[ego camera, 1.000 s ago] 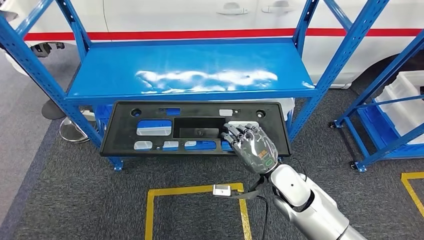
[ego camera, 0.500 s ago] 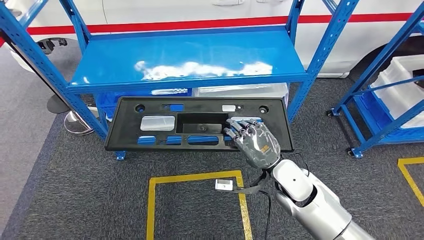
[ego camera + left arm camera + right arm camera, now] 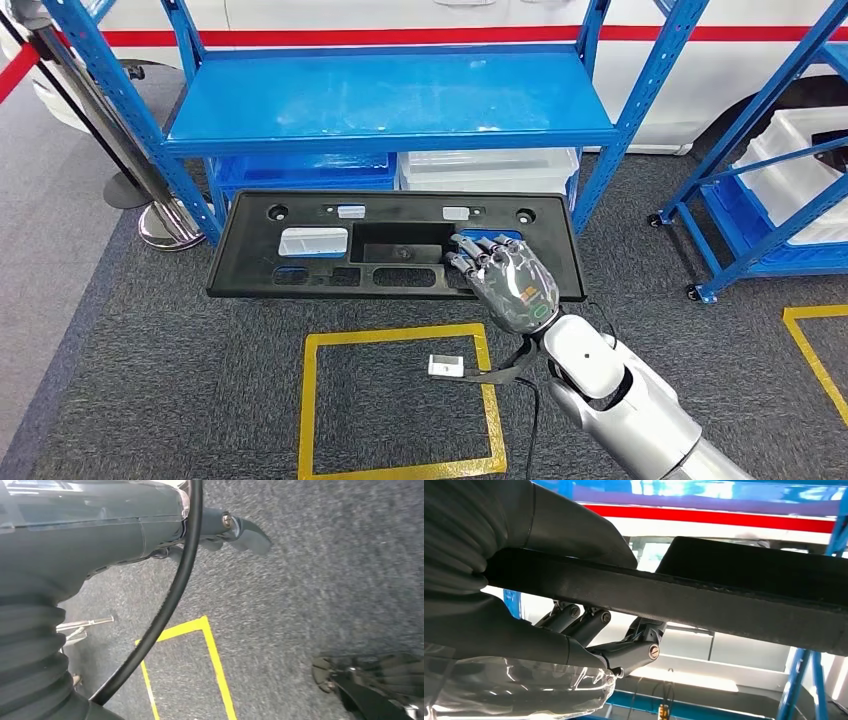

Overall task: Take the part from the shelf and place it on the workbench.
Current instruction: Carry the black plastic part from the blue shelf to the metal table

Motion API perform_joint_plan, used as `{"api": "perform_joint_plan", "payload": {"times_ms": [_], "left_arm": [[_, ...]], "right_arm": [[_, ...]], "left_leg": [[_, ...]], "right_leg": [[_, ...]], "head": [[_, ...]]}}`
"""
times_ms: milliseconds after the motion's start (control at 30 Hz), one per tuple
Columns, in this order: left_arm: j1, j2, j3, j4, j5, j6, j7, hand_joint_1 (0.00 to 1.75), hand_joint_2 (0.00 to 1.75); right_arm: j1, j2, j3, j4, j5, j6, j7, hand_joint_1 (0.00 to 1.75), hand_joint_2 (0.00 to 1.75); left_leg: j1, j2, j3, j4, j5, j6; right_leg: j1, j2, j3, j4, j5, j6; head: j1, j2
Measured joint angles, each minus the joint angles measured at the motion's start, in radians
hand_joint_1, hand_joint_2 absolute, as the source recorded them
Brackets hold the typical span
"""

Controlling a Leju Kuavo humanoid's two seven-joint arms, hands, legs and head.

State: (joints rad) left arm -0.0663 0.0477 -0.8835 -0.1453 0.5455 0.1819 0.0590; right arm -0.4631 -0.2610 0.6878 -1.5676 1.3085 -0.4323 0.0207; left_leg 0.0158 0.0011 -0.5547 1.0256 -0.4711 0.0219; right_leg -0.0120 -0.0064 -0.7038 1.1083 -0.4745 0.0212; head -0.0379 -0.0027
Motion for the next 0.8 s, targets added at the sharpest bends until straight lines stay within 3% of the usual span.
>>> {"api": "perform_joint_plan", "payload": {"times_ms": [67, 100, 133, 167, 200, 233, 300, 333, 367, 400, 433, 467, 500, 567, 600, 633, 667, 733, 800], "left_arm": [[-0.001, 0.000, 0.000, 0.000, 0.000, 0.000, 0.000, 0.00, 1.75], [-0.001, 0.000, 0.000, 0.000, 0.000, 0.000, 0.000, 0.00, 1.75], [-0.001, 0.000, 0.000, 0.000, 0.000, 0.000, 0.000, 0.00, 1.75], [-0.001, 0.000, 0.000, 0.000, 0.000, 0.000, -0.001, 0.00, 1.75], [-0.001, 0.000, 0.000, 0.000, 0.000, 0.000, -0.001, 0.00, 1.75], [-0.001, 0.000, 0.000, 0.000, 0.000, 0.000, -0.001, 0.00, 1.75], [-0.001, 0.000, 0.000, 0.000, 0.000, 0.000, -0.002, 0.00, 1.75], [-0.001, 0.000, 0.000, 0.000, 0.000, 0.000, -0.002, 0.00, 1.75], [0.000, 0.000, 0.000, 0.000, 0.000, 0.000, -0.002, 0.00, 1.75], [0.001, 0.000, 0.000, 0.000, 0.001, 0.000, -0.002, 0.00, 1.75], [0.002, 0.000, 0.000, 0.000, 0.001, 0.000, -0.002, 0.00, 1.75], [0.004, 0.000, 0.000, 0.000, 0.001, 0.000, -0.002, 0.00, 1.75], [0.005, 0.000, 0.000, 0.001, 0.002, 0.000, -0.002, 0.00, 1.75], [0.006, 0.001, 0.000, 0.001, 0.002, 0.000, -0.003, 0.00, 1.75], [0.006, 0.001, 0.000, 0.001, 0.003, 0.000, -0.003, 0.00, 1.75], [0.006, 0.002, 0.000, 0.001, 0.004, 0.000, -0.003, 0.00, 1.75], [0.006, 0.002, 0.000, 0.001, 0.004, 0.000, -0.003, 0.00, 1.75], [0.004, 0.003, 0.000, 0.001, 0.006, 0.000, -0.003, 0.00, 1.75], [0.000, 0.005, 0.000, 0.001, 0.006, 0.000, -0.003, 0.00, 1.75]], "right_arm": [[-0.001, 0.000, 0.000, 0.000, 0.000, 0.000, 0.000, 1.69, 1.75], [-0.001, 0.000, 0.000, 0.000, 0.000, 0.000, 0.000, 1.69, 1.75], [-0.001, 0.000, 0.000, 0.001, 0.000, 0.000, 0.000, 1.69, 1.75], [-0.002, 0.000, 0.000, 0.001, 0.000, 0.000, 0.000, 1.69, 1.75], [-0.003, 0.000, 0.000, 0.002, 0.000, 0.000, 0.000, 1.69, 1.75], [-0.005, 0.000, 0.000, 0.002, 0.000, 0.000, 0.000, 1.69, 1.75], [-0.010, 0.000, -0.001, 0.001, 0.000, 0.000, 0.000, 1.69, 1.75], [-0.014, 0.000, -0.002, 0.000, -0.001, 0.000, 0.000, 1.69, 1.75], [-0.017, 0.000, -0.002, 0.000, -0.001, 0.000, 0.000, 1.69, 1.75], [-0.018, 0.000, -0.003, 0.000, -0.002, 0.001, 0.000, 1.69, 1.75], [-0.019, 0.000, -0.002, 0.001, -0.003, 0.001, 0.000, 1.69, 1.75], [-0.019, 0.000, -0.002, 0.002, -0.003, 0.002, 0.000, 1.69, 1.75], [-0.018, 0.000, -0.002, 0.003, -0.004, 0.002, 0.000, 1.69, 1.75], [-0.018, 0.000, -0.002, 0.004, -0.005, 0.004, 0.000, 1.69, 1.75], [-0.018, 0.000, -0.003, 0.005, -0.006, 0.005, 0.001, 1.69, 1.75], [-0.018, 0.000, -0.003, 0.006, -0.006, 0.006, 0.001, 1.69, 1.75], [-0.018, 0.000, -0.003, 0.007, -0.007, 0.008, 0.000, 1.69, 1.75], [-0.019, 0.000, -0.003, 0.008, -0.008, 0.012, 0.000, 1.69, 1.75], [-0.021, 0.000, -0.004, 0.008, -0.009, 0.015, 0.000, 1.69, 1.75]], "left_leg": [[-0.003, 0.002, -0.033, 0.001, 0.026, 0.008], [-0.004, 0.003, -0.051, 0.001, 0.039, 0.008], [-0.005, 0.003, -0.069, 0.002, 0.053, 0.008], [-0.006, 0.003, -0.087, 0.003, 0.065, 0.006], [-0.006, 0.003, -0.102, 0.004, 0.077, 0.004], [-0.007, 0.002, -0.114, 0.005, 0.088, 0.001], [-0.008, 0.002, -0.127, 0.004, 0.110, -0.008], [-0.007, 0.002, -0.129, -0.002, 0.123, -0.013], [-0.006, 0.002, -0.131, -0.009, 0.138, -0.019], [-0.005, 0.001, -0.134, -0.016, 0.148, -0.025], [-0.004, 0.000, -0.141, -0.015, 0.140, -0.031], [-0.004, -0.001, -0.150, 0.001, 0.110, -0.036], [-0.003, -0.001, -0.162, 0.037, 0.059, -0.041], [-0.001, -0.002, -0.185, 0.163, -0.049, -0.048], [-0.001, -0.002, -0.191, 0.229, -0.072, -0.050], [-0.001, -0.002, -0.186, 0.277, -0.068, -0.052], [-0.001, -0.002, -0.169, 0.295, -0.042, -0.052], [-0.002, -0.002, -0.081, 0.224, 0.003, -0.048], [-0.005, -0.003, 0.040, 0.070, -0.030, -0.040]], "right_leg": [[-0.001, 0.002, -0.027, 0.124, -0.103, 0.004], [-0.001, 0.002, -0.031, 0.178, -0.120, 0.005], [-0.002, 0.002, -0.022, 0.208, -0.109, 0.005], [-0.002, 0.002, 0.002, 0.207, -0.079, 0.004], [-0.001, 0.002, 0.042, 0.175, -0.047, 0.000], [-0.001, 0.003, 0.096, 0.116, -0.033, -0.005], [0.005, 0.004, 0.205, -0.033, -0.058, -0.016], [0.010, 0.005, 0.234, -0.082, -0.073, -0.021], [0.013, 0.005, 0.242, -0.110, -0.076, -0.025], [0.012, 0.004, 0.233, -0.113, -0.063, -0.031], [0.011, 0.002, 0.222, -0.116, -0.049, -0.039], [0.008, 0.000, 0.209, -0.119, -0.035, -0.049], [0.006, -0.003, 0.194, -0.119, -0.020, -0.057], [0.008, -0.004, 0.159, -0.115, 0.006, -0.065], [0.009, -0.004, 0.140, -0.111, 0.020, -0.065], [0.010, -0.005, 0.119, -0.107, 0.033, -0.064], [0.010, -0.005, 0.097, -0.101, 0.046, -0.063], [0.009, -0.005, 0.057, -0.087, 0.068, -0.057], [0.011, -0.006, 0.032, -0.074, 0.087, -0.049]], "head": [[0.000, 0.000], [0.000, 0.000], [0.000, 0.000], [0.000, 0.000], [0.000, 0.000], [0.000, 0.000], [0.000, 0.000], [0.000, 0.000], [0.000, 0.000], [0.000, 0.000], [0.000, 0.000], [0.000, 0.000], [0.000, 0.000], [0.000, 0.000], [0.000, 0.000], [0.000, 0.000], [0.000, 0.000], [0.000, 0.000], [0.000, 0.000]]}}
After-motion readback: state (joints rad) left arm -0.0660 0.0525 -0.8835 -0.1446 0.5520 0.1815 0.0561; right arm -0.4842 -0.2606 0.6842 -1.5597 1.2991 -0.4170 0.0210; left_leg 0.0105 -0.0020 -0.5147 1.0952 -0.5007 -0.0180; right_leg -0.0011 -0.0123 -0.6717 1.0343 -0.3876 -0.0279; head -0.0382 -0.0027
